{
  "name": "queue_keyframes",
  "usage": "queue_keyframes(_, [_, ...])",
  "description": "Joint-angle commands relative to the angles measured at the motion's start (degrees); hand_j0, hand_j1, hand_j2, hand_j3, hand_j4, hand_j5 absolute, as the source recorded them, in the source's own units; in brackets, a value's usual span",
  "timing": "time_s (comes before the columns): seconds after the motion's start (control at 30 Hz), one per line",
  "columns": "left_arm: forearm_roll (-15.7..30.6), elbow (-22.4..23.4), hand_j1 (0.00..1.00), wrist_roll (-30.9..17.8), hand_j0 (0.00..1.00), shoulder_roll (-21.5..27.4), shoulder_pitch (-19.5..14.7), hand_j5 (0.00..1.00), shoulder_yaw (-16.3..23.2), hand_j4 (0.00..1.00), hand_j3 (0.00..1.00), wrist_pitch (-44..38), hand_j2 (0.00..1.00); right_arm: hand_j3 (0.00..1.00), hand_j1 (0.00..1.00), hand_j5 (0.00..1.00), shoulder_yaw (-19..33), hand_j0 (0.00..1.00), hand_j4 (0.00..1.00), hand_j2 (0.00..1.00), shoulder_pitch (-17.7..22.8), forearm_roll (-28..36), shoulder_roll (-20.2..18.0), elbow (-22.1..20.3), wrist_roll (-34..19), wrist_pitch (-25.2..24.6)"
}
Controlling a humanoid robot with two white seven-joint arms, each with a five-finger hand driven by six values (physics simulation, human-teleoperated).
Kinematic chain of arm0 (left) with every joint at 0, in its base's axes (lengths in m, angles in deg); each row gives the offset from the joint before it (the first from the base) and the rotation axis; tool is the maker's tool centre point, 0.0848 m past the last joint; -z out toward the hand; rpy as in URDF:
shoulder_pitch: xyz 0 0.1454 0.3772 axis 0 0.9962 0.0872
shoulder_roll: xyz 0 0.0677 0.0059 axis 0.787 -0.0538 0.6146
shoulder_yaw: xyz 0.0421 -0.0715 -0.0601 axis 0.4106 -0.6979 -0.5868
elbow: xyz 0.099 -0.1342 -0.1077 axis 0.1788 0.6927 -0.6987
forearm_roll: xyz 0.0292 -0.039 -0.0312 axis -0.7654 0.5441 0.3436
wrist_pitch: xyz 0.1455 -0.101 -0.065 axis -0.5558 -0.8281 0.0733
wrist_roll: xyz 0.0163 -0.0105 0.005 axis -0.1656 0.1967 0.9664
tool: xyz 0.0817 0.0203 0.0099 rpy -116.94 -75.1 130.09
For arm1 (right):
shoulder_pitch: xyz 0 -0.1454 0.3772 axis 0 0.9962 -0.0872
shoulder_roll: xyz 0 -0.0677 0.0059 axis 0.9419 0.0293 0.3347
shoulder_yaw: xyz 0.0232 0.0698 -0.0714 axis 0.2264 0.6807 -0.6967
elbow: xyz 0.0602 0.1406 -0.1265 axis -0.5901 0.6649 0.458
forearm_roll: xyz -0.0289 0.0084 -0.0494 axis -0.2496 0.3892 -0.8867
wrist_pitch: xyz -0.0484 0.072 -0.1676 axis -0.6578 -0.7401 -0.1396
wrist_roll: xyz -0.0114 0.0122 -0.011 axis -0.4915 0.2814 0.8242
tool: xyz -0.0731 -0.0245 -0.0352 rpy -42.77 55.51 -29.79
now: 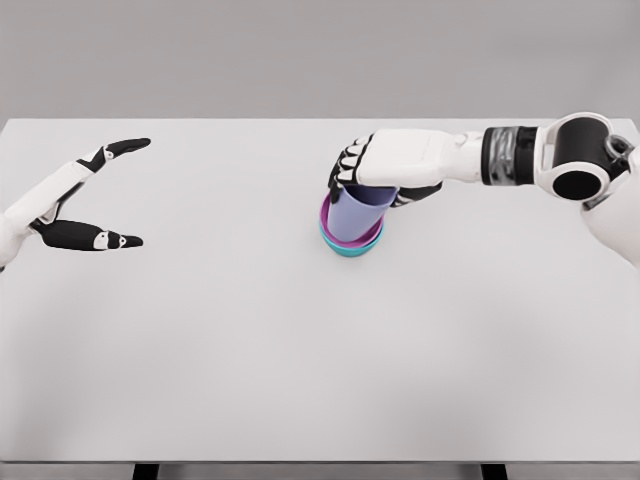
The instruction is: Stacking bowl and cup with both arms
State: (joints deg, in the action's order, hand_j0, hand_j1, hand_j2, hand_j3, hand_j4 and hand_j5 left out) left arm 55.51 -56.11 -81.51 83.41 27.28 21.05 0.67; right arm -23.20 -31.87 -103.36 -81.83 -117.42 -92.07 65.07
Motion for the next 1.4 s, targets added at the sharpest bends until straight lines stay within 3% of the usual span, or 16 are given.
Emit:
queue_keyframes(0.0, [0.48,-0.10,1.00,0.02,1.00,-0.07,0.00,1.00,0.00,1.00,1.00,-0.13,1.00,0.59,0.59,0.59,-0.07,0.59,0.59,0.59,0.00,0.26,0.09,0.15,0.03,-0.17])
queue_keyframes(0.57, [0.48,-0.19,1.00,0.02,1.00,-0.07,0.00,1.00,0.00,1.00,1.00,-0.13,1.00,0.60,0.60,0.60,-0.16,0.60,0.60,0.60,-0.18,-0.54,1.14,1.74,0.03,-0.17])
queue_keyframes(0.7, [0.48,-0.19,1.00,0.02,1.00,-0.07,0.00,1.00,0.00,1.00,1.00,-0.13,1.00,0.66,0.66,0.66,-0.16,0.66,0.66,0.66,-0.18,-0.54,1.14,1.65,0.03,-0.17])
queue_keyframes(0.77, [0.48,-0.19,1.00,0.02,1.00,-0.07,0.00,1.00,0.00,1.00,1.00,-0.13,1.00,0.78,0.78,0.78,-0.16,0.78,0.78,0.78,-0.18,-0.71,1.14,1.74,0.03,-0.17])
queue_keyframes(0.8, [0.48,-0.19,1.00,0.02,1.00,-0.07,0.00,1.00,0.00,1.00,1.00,-0.13,1.00,0.90,0.90,0.90,-0.07,0.90,0.90,0.90,-0.18,-1.94,1.14,1.74,0.03,-0.17])
queue_keyframes(0.87, [0.48,-0.19,1.00,0.02,1.00,-0.07,0.00,1.00,0.00,1.00,1.00,-0.13,1.00,0.97,0.97,0.97,-0.07,0.97,0.97,0.97,-0.18,-2.47,1.06,1.74,0.03,-0.17])
queue_keyframes(1.13, [0.48,-0.19,1.00,0.02,1.00,-0.07,0.00,1.00,0.00,1.00,1.00,-0.13,1.00,1.00,1.00,1.00,0.81,1.00,1.00,1.00,-0.26,-1.50,0.00,-0.72,0.03,-0.17])
queue_keyframes(1.23, [0.48,-0.28,1.00,0.02,1.00,-0.07,0.00,1.00,0.00,1.00,1.00,-0.13,1.00,1.00,1.00,1.00,8.01,1.00,1.00,1.00,-0.18,-1.07,-2.37,-2.83,0.03,-0.17])
queue_keyframes(1.37, [0.48,-0.28,1.00,0.02,1.00,-0.16,0.00,1.00,0.00,1.00,1.00,-0.13,1.00,1.00,1.00,1.00,14.35,1.00,1.00,1.00,0.44,1.66,-6.59,-0.47,0.03,-0.17])
